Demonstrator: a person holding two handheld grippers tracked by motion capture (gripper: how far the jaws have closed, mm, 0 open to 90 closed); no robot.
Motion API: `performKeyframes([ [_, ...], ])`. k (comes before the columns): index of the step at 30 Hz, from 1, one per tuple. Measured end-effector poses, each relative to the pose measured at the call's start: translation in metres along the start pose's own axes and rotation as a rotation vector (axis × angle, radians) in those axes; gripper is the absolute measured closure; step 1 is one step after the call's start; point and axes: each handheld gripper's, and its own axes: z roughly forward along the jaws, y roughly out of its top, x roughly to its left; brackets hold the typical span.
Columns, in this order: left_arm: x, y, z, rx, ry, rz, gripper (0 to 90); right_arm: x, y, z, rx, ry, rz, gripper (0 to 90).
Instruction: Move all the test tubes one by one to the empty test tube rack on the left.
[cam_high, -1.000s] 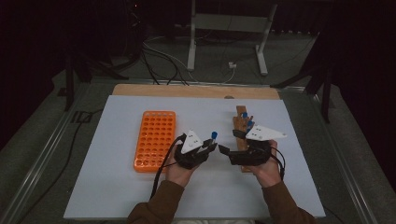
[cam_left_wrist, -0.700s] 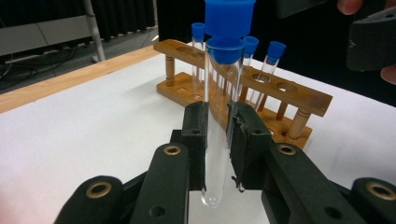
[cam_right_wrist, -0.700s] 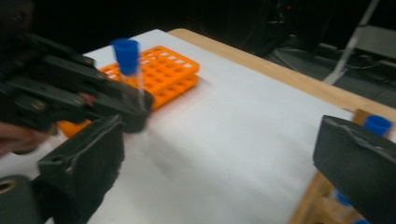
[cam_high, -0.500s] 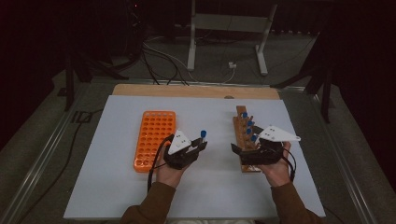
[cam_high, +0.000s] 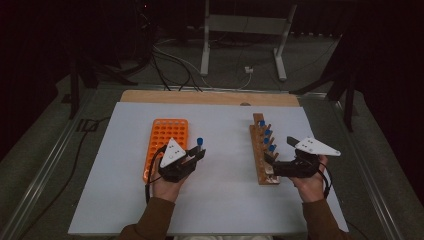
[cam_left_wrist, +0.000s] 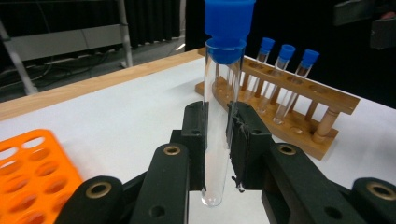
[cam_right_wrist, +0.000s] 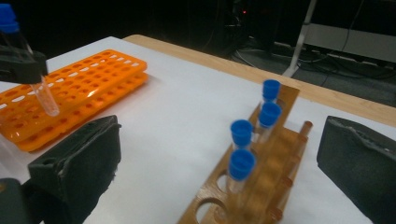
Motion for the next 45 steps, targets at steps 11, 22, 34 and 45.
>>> performKeyframes([
  [11, 0.008, -0.009, -0.021, 0.01, 0.023, 0.009, 78.1, -0.009, -0.01, -0.01, -0.016, -0.014, 0.032, 0.0],
  [22, 0.014, -0.024, -0.042, 0.016, 0.03, -0.016, 78.0, -0.011, -0.012, -0.012, -0.021, -0.018, 0.04, 0.0],
  [34, 0.019, -0.04, -0.051, 0.065, 0.042, -0.029, 77.9, -0.009, -0.014, -0.013, -0.019, -0.014, 0.033, 0.0],
  [45, 0.018, -0.053, -0.037, 0.209, 0.079, 0.015, 77.8, -0.006, -0.014, -0.012, -0.019, -0.001, 0.027, 0.0],
])
